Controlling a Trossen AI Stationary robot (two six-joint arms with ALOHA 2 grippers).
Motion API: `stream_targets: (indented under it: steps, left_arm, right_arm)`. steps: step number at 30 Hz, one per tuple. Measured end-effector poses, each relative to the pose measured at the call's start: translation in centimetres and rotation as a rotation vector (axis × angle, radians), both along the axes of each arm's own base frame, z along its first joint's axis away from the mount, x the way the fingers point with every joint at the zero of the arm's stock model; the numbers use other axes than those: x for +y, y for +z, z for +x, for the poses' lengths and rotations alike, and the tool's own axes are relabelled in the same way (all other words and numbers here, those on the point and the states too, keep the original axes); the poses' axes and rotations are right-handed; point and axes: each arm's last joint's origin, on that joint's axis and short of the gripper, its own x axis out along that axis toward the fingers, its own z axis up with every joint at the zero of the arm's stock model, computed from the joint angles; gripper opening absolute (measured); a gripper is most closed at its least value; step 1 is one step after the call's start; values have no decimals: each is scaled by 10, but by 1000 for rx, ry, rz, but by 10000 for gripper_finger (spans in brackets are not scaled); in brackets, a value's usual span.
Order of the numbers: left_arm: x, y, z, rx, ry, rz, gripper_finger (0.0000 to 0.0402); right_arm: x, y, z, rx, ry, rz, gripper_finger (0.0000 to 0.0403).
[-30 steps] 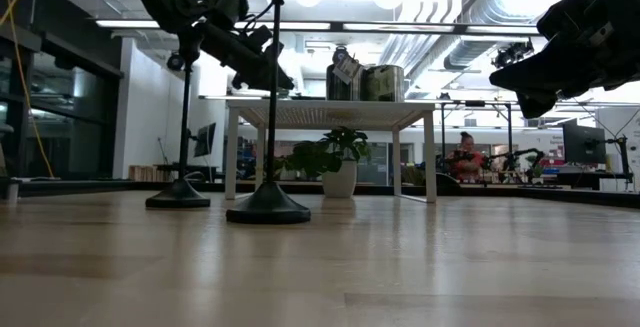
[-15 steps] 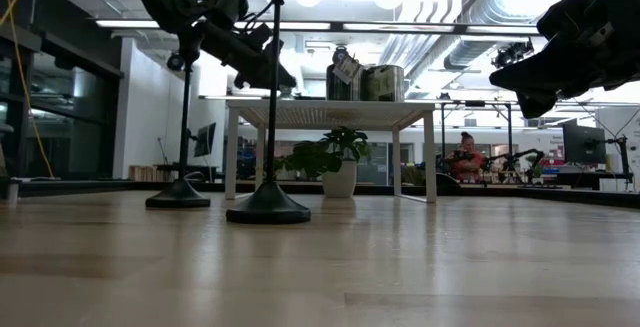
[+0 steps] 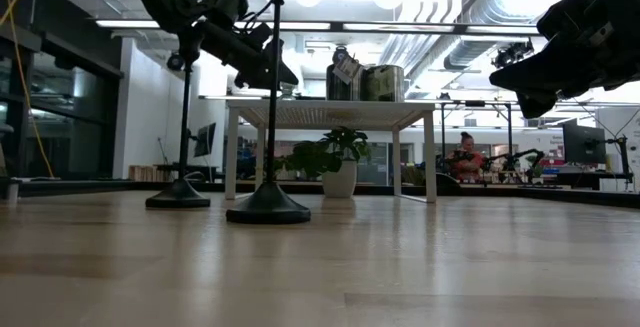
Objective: Pick & Place candle stick holders
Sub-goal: Put the orange scented candle on the shelf aligned with the other scented candles
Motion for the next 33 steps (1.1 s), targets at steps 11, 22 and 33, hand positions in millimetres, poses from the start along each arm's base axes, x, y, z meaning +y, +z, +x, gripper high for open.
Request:
stream_targets:
  steps: [11, 22, 33]
  left_arm:
    - [0, 1, 0, -11, -3, 0, 281]
    - [0, 3, 1, -30, -13, 15, 281]
    - [-1, 7, -1, -26, -28, 39, 281]
  right_arm:
    - [0, 0, 0, 0, 0, 0, 4]
    - [0, 0, 0, 0, 0, 0, 4]
    - [0, 0, 0, 0, 0, 0, 4]
